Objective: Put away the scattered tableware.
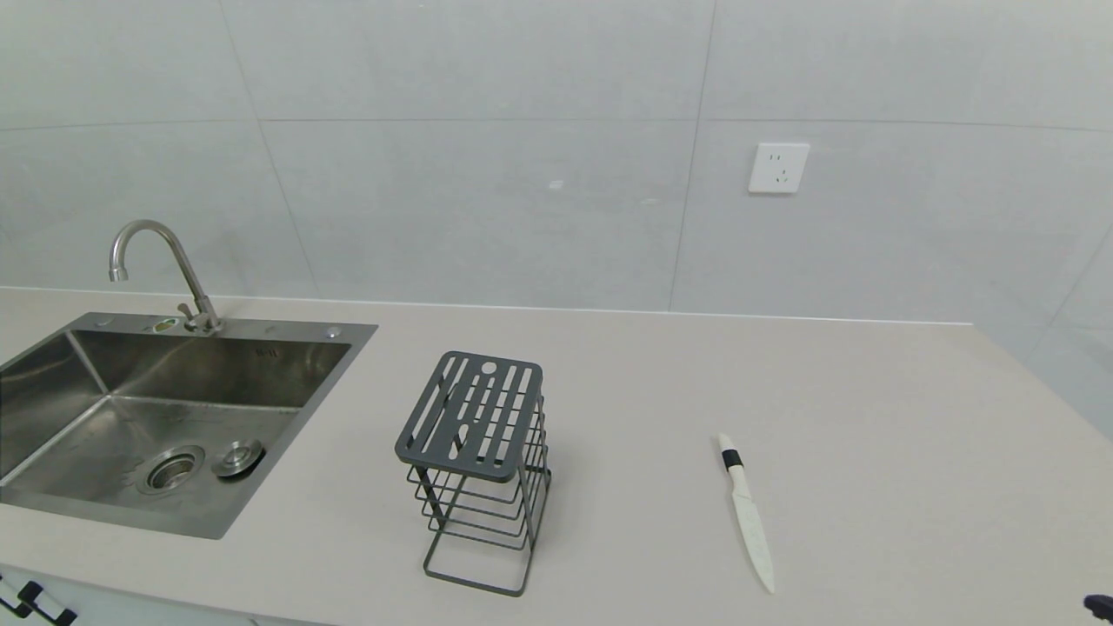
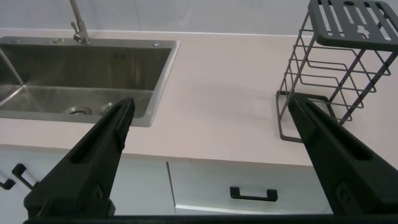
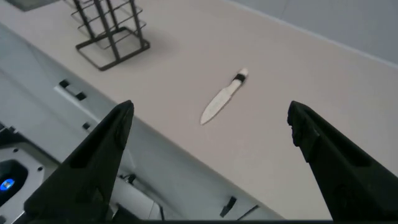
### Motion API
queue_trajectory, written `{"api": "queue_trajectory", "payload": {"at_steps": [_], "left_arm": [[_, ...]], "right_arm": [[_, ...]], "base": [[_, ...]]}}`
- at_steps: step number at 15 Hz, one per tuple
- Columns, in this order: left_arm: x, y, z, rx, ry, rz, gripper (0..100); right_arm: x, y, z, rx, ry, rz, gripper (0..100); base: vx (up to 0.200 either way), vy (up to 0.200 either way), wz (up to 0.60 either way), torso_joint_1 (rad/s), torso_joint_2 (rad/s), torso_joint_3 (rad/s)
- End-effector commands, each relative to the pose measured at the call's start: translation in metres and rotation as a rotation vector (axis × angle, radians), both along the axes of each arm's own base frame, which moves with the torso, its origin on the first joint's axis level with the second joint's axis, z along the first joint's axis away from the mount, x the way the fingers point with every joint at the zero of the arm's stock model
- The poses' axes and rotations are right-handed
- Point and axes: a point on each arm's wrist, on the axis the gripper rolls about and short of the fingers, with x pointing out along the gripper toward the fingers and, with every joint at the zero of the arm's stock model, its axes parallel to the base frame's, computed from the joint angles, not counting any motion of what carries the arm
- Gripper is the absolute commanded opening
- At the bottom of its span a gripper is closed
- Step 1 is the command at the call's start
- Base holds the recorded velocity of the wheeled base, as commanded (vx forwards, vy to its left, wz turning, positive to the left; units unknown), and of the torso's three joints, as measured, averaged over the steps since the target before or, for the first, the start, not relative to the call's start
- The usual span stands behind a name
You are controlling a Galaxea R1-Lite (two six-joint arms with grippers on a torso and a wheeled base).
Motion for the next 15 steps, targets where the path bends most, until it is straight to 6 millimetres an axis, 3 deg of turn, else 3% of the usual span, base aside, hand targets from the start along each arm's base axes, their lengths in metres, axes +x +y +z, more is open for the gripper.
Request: {"api": "queue_trajectory", "payload": {"at_steps": [1, 4, 8, 11, 13, 15], "left_arm": [[0.000, 0.000, 0.000, 0.000, 0.001, 0.001, 100], [0.000, 0.000, 0.000, 0.000, 0.001, 0.001, 100], [0.000, 0.000, 0.000, 0.000, 0.001, 0.001, 100], [0.000, 0.000, 0.000, 0.000, 0.001, 0.001, 100], [0.000, 0.000, 0.000, 0.000, 0.001, 0.001, 100], [0.000, 0.000, 0.000, 0.000, 0.001, 0.001, 100]], "right_arm": [[0.012, 0.003, -0.013, -0.030, 0.162, 0.073, 100], [0.016, 0.006, -0.035, -0.099, 0.313, 0.144, 100], [0.026, 0.008, -0.042, -0.168, 0.432, 0.136, 100], [0.029, 0.009, -0.041, -0.172, 0.441, 0.136, 100], [0.045, 0.013, -0.026, -0.158, 0.380, 0.132, 100], [0.060, 0.018, -0.027, -0.164, 0.400, 0.137, 100]], "base": [[0.000, 0.000, 0.00, 0.000, 0.00, 0.000], [0.000, 0.000, 0.00, 0.000, 0.00, 0.000], [0.000, 0.000, 0.00, 0.000, 0.00, 0.000], [0.000, 0.000, 0.00, 0.000, 0.00, 0.000], [0.000, 0.000, 0.00, 0.000, 0.00, 0.000], [0.000, 0.000, 0.00, 0.000, 0.00, 0.000]]}}
